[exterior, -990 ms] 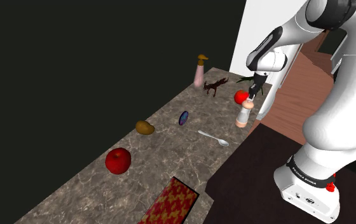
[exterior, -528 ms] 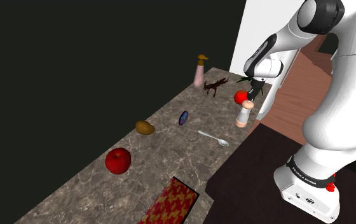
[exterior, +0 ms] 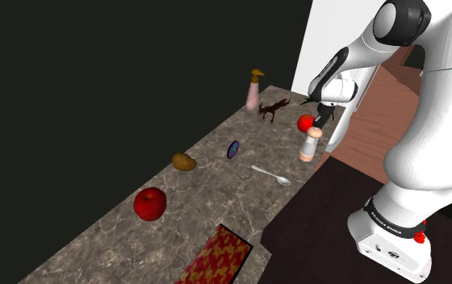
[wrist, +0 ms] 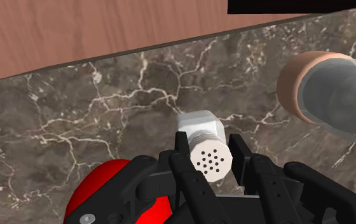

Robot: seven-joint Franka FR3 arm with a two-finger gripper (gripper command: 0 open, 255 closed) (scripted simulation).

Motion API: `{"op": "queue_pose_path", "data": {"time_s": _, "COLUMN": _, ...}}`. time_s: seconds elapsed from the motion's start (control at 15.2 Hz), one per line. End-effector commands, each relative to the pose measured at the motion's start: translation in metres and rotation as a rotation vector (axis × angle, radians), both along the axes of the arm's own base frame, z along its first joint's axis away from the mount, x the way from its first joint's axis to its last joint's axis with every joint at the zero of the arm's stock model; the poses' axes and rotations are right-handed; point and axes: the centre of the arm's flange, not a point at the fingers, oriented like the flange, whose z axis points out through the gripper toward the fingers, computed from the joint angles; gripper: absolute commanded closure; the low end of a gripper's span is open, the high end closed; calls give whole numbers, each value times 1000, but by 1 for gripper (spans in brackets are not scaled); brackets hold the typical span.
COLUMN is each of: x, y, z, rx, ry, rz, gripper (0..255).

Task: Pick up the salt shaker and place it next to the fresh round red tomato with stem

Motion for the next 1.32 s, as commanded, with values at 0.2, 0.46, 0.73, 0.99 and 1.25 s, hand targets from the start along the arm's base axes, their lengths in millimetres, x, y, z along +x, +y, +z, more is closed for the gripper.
{"op": "queue_pose_path", "data": {"time_s": 0.2, "x": 0, "y": 0, "z": 0, "rx": 0, "ry": 0, "rz": 0, "gripper": 0}}
{"op": "queue_pose_path", "data": {"time_s": 0.46, "x": 0, "y": 0, "z": 0, "rx": 0, "ry": 0, "rz": 0, "gripper": 0}}
{"op": "queue_pose_path", "data": {"time_s": 0.73, "x": 1, "y": -1, "z": 50, "rx": 0, "ry": 0, "rz": 0, "gripper": 0}}
{"op": "queue_pose_path", "data": {"time_s": 0.99, "x": 1, "y": -1, "z": 50, "rx": 0, "ry": 0, "rz": 0, "gripper": 0}}
{"op": "queue_pose_path", "data": {"time_s": 1.25, "x": 1, "y": -1, "z": 50, "rx": 0, "ry": 0, "rz": 0, "gripper": 0}}
